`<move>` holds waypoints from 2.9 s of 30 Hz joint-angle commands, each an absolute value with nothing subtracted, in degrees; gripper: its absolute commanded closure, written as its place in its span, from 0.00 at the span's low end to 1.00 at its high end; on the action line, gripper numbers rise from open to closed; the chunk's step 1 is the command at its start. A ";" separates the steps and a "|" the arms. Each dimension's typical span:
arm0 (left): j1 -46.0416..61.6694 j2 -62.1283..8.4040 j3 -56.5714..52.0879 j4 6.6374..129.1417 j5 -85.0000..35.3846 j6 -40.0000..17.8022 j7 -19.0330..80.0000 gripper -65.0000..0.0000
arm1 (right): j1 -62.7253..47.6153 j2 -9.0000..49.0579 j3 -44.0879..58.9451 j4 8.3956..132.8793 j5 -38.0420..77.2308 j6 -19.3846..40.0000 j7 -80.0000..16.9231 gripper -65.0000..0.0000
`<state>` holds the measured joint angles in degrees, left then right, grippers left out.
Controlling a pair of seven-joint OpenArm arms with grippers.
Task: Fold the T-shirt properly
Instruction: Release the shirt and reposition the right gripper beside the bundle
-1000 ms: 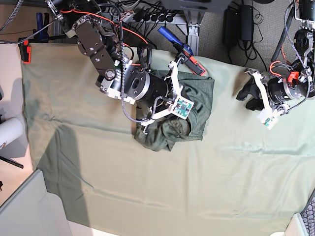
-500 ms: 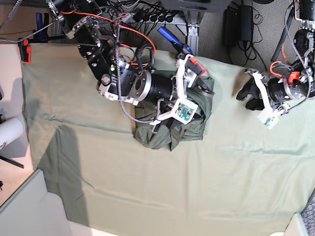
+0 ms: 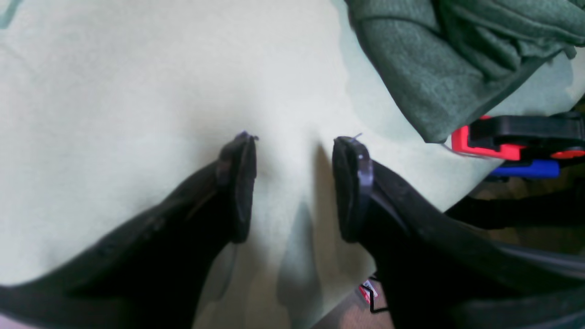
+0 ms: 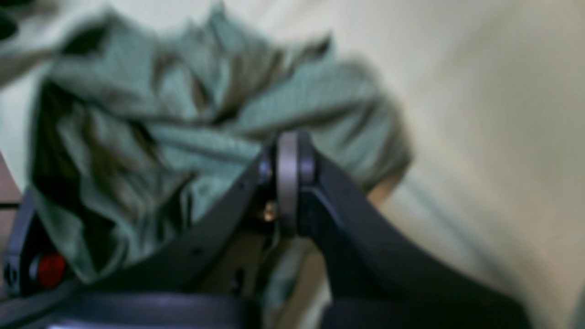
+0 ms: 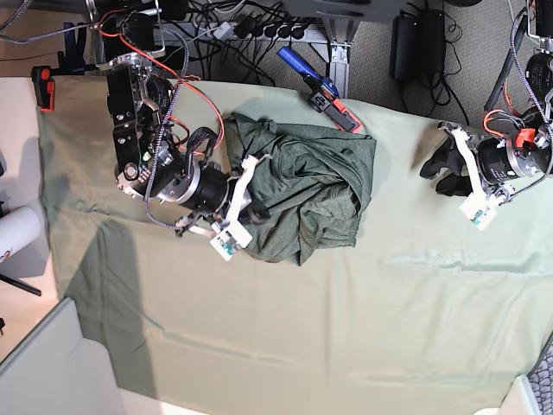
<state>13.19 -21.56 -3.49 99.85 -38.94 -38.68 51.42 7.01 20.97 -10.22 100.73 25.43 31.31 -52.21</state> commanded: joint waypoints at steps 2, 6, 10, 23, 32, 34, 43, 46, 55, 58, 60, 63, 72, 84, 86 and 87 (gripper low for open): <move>12.71 -22.09 -3.84 100.82 -40.07 -40.00 50.43 0.54 | 6.33 21.43 -9.91 102.24 29.82 31.31 -51.05 1.00; 12.69 -22.11 -3.84 100.82 -40.05 -40.00 50.43 0.54 | 2.61 21.39 -10.09 103.88 35.11 31.44 -54.76 1.00; 12.69 -22.11 -3.84 100.82 -40.05 -40.00 50.41 0.54 | 0.38 21.39 -12.62 103.88 40.01 31.75 -55.31 1.00; 12.73 -22.76 -3.84 100.82 -41.36 -40.00 50.61 0.54 | 5.15 14.96 -21.41 103.94 37.32 31.70 -52.12 1.00; 12.75 -23.81 -3.84 105.80 -44.62 -40.00 52.42 0.54 | 13.65 13.19 -14.02 102.37 27.33 31.29 -49.43 1.00; 12.93 -23.81 -3.84 108.66 -44.82 -40.00 53.47 0.54 | 14.15 13.34 -12.19 101.71 27.49 31.31 -51.22 1.00; 18.22 -23.18 -3.75 119.81 -47.68 -40.00 53.76 0.54 | 8.16 17.17 -11.86 101.71 34.96 31.77 -56.55 1.00; 19.27 -21.56 -2.68 122.26 -47.75 -40.00 53.82 0.54 | 6.44 17.10 -12.29 101.71 34.50 31.77 -54.41 1.00; 19.07 -20.80 6.15 122.39 -43.40 -40.00 53.39 0.54 | 10.09 11.20 -16.10 92.68 30.22 31.77 -50.63 1.00; 19.11 -20.82 6.52 122.39 -43.42 -40.00 53.43 0.54 | 12.97 9.45 -18.31 86.08 29.10 31.75 -48.49 1.00; 19.09 -20.82 6.50 122.39 -43.38 -40.00 53.45 0.54 | 14.63 8.47 -18.98 83.29 28.40 31.75 -47.00 1.00; 19.22 -20.84 6.50 122.39 -43.38 -40.00 53.65 0.54 | 16.84 6.68 -19.03 81.45 26.46 31.73 -46.09 1.00; 19.40 -20.82 6.52 122.39 -43.44 -40.00 54.11 0.54 | 24.62 1.69 -19.03 75.29 21.67 31.68 -42.00 1.00; 21.08 -20.82 10.70 124.92 -32.62 -40.00 53.78 0.93 | 28.88 2.94 -6.68 71.77 16.32 31.29 -41.54 1.00; 20.97 -20.80 13.89 124.90 -27.94 -40.00 51.18 0.99 | 28.91 4.21 -1.91 71.77 16.69 31.31 -41.54 1.00; 20.97 -20.80 15.49 124.90 -25.17 -40.00 49.60 1.00 | 28.88 4.86 0.25 71.77 16.78 31.31 -41.56 1.00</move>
<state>21.08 -20.56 15.73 123.74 -23.99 -39.27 50.57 27.22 4.64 0.30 70.91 16.05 31.33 -42.72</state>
